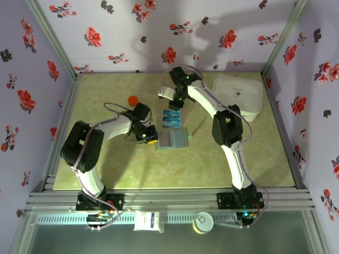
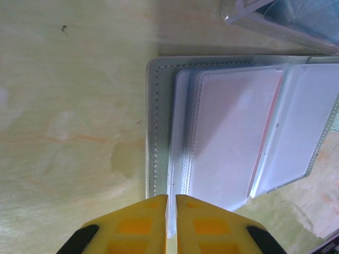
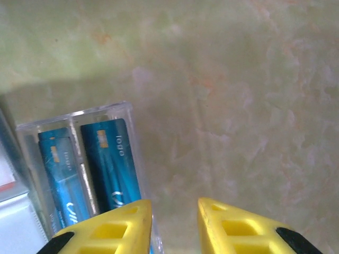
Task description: Take the credit cards out of the card holder
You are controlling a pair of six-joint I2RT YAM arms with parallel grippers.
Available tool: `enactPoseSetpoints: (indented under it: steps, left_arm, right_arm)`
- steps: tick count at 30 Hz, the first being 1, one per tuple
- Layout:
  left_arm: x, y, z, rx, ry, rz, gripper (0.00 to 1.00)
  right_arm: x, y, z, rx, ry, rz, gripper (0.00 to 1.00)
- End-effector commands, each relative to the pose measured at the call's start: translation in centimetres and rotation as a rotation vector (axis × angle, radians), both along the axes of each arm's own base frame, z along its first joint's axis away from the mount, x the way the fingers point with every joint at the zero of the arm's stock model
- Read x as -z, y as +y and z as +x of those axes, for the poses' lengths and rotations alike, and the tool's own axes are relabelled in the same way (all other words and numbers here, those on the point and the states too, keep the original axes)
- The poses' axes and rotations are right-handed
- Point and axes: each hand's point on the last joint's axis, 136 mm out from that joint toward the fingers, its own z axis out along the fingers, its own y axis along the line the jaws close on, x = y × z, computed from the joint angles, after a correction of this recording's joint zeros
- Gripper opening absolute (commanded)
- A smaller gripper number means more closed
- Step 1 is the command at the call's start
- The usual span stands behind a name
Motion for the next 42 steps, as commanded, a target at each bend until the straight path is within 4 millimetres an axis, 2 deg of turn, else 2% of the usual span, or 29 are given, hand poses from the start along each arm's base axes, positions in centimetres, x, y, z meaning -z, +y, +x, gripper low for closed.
enactPoseSetpoints:
  steps: [1,7,9,16,22,26,34,38,42]
  left_arm:
    - [0.1,0.2,0.1,-0.001,-0.004,0.001,0.11]
    - [0.2,0.1,0.1,-0.003,0.001,-0.004,0.11]
    - [0.2,0.1,0.0,-0.002,0.002,-0.006,0.11]
    - [-0.2,0.1,0.4,-0.005,-0.020,-0.011,0.11]
    - [-0.6,-0.1,0.9,-0.016,-0.043,-0.018,0.11]
    - [-0.3,0.1,0.8,-0.020,-0.042,-0.007,0.11]
    - [1.0,-0.6,-0.1,0.001,-0.009,-0.016,0.07]
    - [1.8,-0.8,-0.4,0.002,0.007,-0.004,0.05]
    - [2.5,-0.2,-0.7,0.002,0.024,0.033,0.04]
  right_arm:
    - [-2.6,-0.1,1.1,0.052,-0.071,0.039,0.30]
    - [-0.8,-0.1,0.3,0.054,-0.031,0.007,0.30]
    - [-0.7,-0.1,0.3,0.061,-0.033,0.002,0.30]
    - [-3.9,-0.4,0.8,0.162,-0.112,0.059,0.31]
    - [-6.0,-1.5,0.5,0.405,-0.147,0.152,0.33]
    - [-5.9,-1.6,-1.6,0.566,-0.091,0.236,0.33]
    - [-3.8,-0.8,-7.2,0.781,0.069,0.360,0.32]
    - [-3.2,-0.1,-9.1,0.811,0.120,0.405,0.31]
    - [-3.0,0.1,-10.2,0.818,0.131,0.404,0.30]
